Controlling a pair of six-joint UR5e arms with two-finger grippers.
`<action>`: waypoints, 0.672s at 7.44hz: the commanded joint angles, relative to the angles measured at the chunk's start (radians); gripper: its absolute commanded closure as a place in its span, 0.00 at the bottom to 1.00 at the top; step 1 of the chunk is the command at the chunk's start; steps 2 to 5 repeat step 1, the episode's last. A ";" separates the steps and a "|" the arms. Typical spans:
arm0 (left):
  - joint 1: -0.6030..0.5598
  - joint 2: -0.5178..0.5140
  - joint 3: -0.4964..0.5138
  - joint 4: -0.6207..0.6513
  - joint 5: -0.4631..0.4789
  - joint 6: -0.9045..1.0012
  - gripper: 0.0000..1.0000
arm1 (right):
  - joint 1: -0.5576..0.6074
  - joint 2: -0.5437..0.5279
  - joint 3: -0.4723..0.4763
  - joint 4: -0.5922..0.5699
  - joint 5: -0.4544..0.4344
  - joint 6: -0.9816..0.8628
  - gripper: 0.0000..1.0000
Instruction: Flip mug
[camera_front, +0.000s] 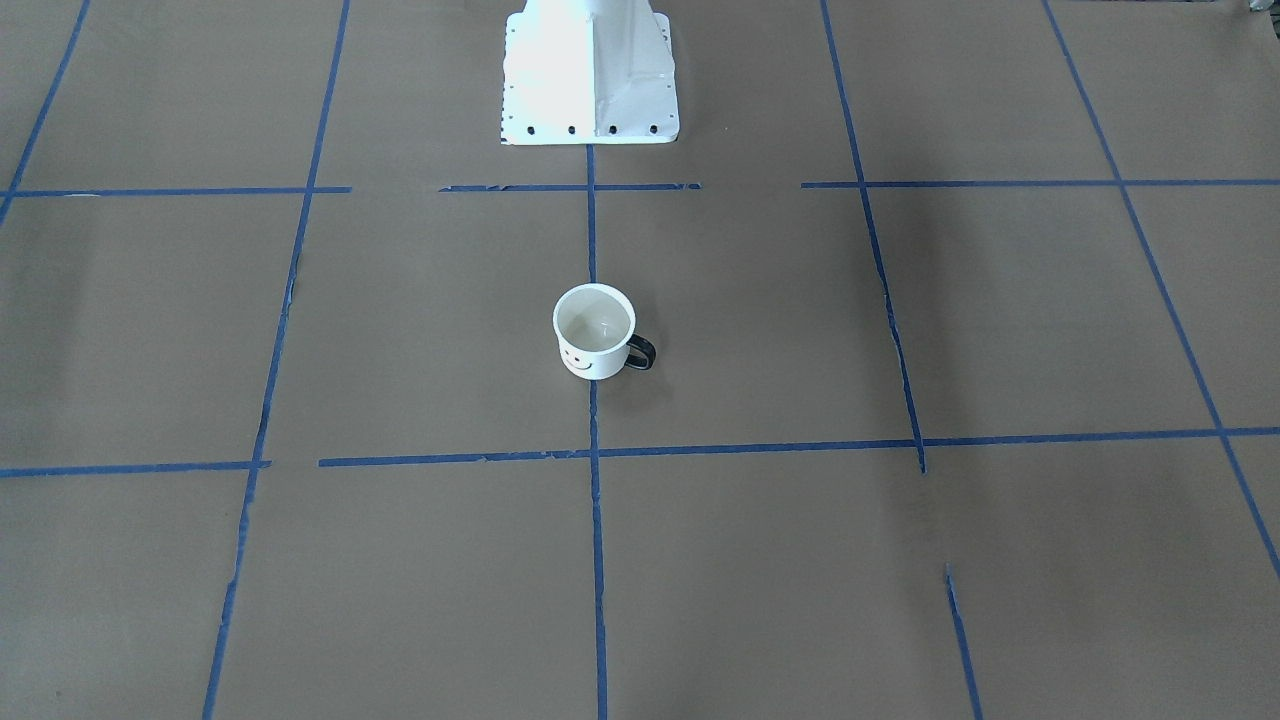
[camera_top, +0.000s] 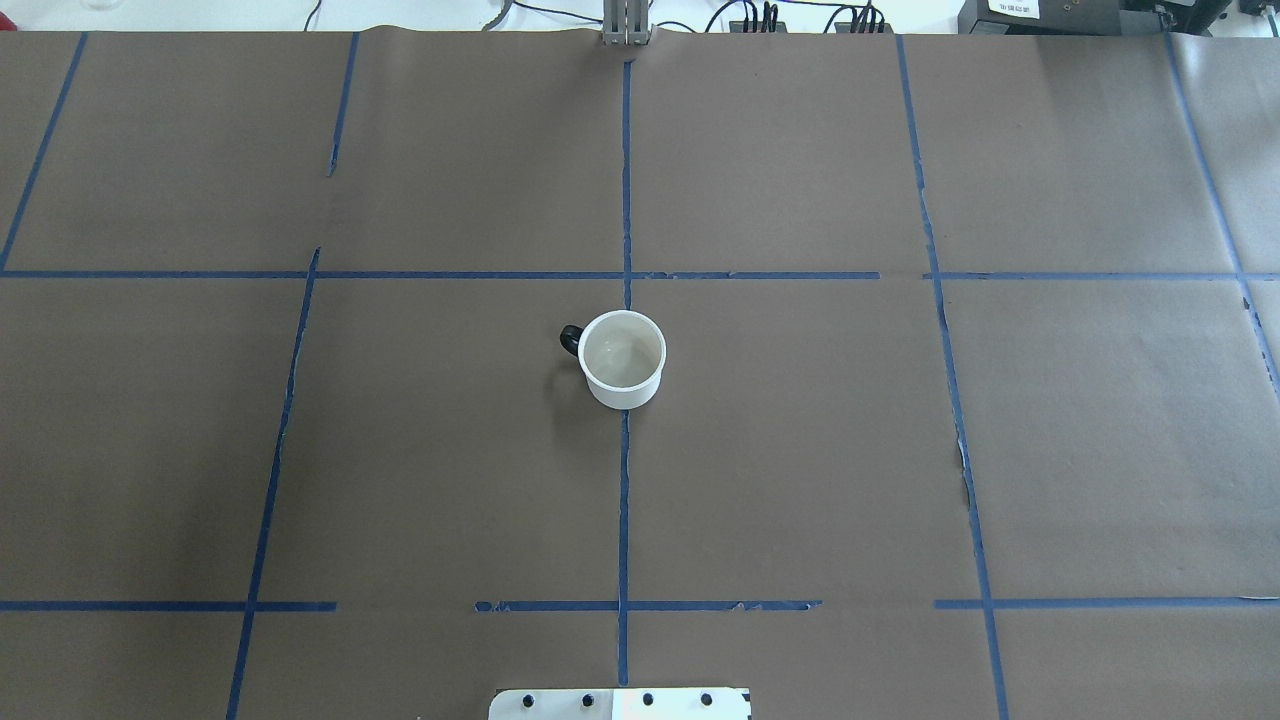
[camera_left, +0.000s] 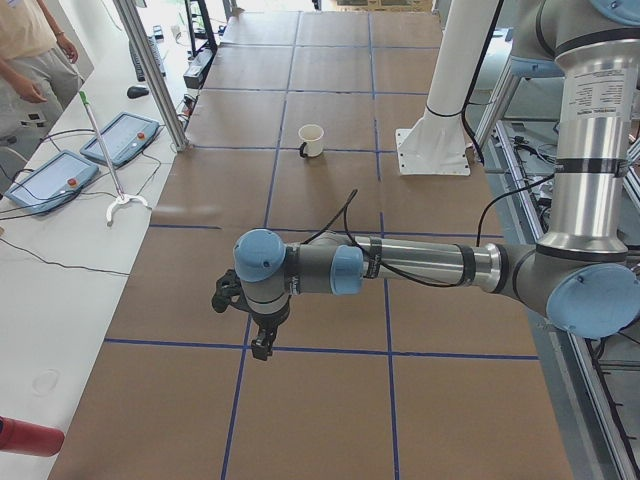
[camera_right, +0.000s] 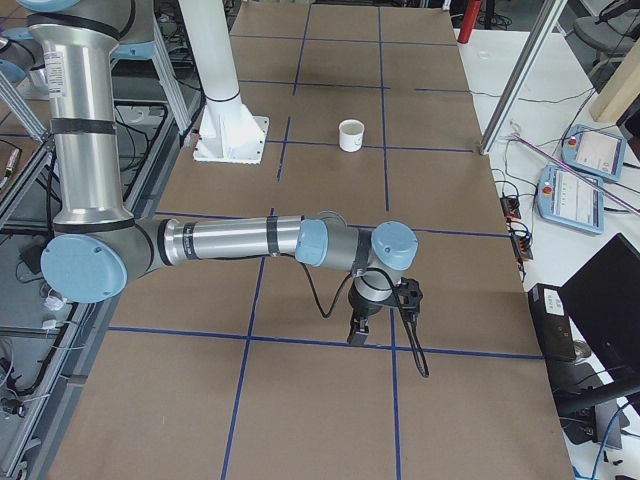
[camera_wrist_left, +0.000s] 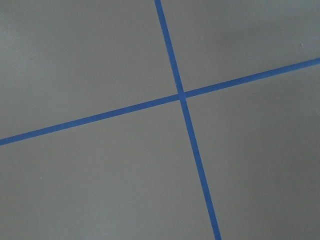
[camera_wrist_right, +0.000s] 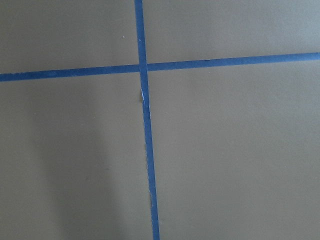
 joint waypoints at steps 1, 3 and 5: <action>0.000 0.000 -0.001 -0.001 0.000 -0.003 0.00 | 0.000 0.000 0.000 0.000 0.000 0.000 0.00; 0.000 0.000 -0.001 -0.001 0.000 -0.003 0.00 | 0.000 0.000 0.000 0.000 0.000 0.000 0.00; 0.000 0.000 -0.001 -0.001 0.000 -0.003 0.00 | 0.000 0.000 0.000 0.000 0.000 0.000 0.00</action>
